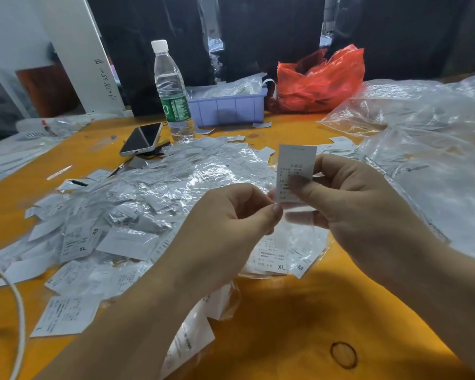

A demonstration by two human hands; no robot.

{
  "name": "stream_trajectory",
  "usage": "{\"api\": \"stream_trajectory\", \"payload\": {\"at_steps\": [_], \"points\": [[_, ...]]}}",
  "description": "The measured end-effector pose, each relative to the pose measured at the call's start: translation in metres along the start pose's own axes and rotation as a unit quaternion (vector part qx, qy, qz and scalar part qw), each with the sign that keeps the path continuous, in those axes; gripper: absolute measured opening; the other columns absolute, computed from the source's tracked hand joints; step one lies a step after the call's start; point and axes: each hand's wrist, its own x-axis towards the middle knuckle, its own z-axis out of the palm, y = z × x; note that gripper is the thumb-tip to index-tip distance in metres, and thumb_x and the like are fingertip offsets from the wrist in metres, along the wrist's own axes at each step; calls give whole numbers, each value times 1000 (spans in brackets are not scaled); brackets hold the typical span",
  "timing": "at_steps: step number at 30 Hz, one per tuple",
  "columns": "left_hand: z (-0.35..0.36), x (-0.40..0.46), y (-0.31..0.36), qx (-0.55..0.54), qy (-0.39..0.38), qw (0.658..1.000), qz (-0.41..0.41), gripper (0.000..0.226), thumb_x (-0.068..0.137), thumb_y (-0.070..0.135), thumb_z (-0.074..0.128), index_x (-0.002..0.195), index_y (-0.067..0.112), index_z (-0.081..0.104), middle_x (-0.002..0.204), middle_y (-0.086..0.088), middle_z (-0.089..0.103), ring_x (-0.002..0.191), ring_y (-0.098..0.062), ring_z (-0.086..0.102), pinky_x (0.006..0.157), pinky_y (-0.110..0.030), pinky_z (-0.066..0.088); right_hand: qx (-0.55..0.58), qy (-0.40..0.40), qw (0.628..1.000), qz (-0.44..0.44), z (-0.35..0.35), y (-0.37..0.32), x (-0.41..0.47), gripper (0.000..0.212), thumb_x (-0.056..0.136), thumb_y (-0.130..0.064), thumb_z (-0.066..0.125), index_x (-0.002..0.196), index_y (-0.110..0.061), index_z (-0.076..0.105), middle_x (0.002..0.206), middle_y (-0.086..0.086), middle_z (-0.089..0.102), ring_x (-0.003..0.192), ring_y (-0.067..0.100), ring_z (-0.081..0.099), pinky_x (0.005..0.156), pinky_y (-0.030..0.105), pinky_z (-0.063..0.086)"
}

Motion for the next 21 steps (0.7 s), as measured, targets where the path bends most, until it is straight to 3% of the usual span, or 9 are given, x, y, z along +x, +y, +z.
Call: {"api": "stream_trajectory", "payload": {"at_steps": [8, 16, 21], "points": [[-1, 0, 1, -50, -35, 998, -22, 15, 88, 19, 66, 74, 18, 69, 59, 8, 64, 53, 1, 56, 48, -8, 39, 4, 23, 1000, 9, 1, -1, 0, 9, 91, -9, 62, 99, -8, 67, 85, 5, 76, 79, 19, 74, 69, 36, 61], [-2, 2, -4, -78, -13, 996, -34, 16, 89, 29, 66, 74, 24, 69, 64, 7, 64, 53, -2, 53, 47, -11, 40, -1, 22, 1000, 17, -2, -2, 1, 11, 82, -11, 70, 92, -6, 72, 92, 20, 70, 64, 13, 60, 55, 23, 52], [-4, 3, -3, -97, 22, 995, -8, 16, 88, 23, 68, 71, 23, 70, 60, 7, 62, 52, -2, 53, 48, -12, 40, -4, 7, 1000, 29, -5, -2, 3, 14, 81, -6, 71, 94, -11, 75, 88, 12, 73, 64, 11, 61, 55, 24, 52]]}}
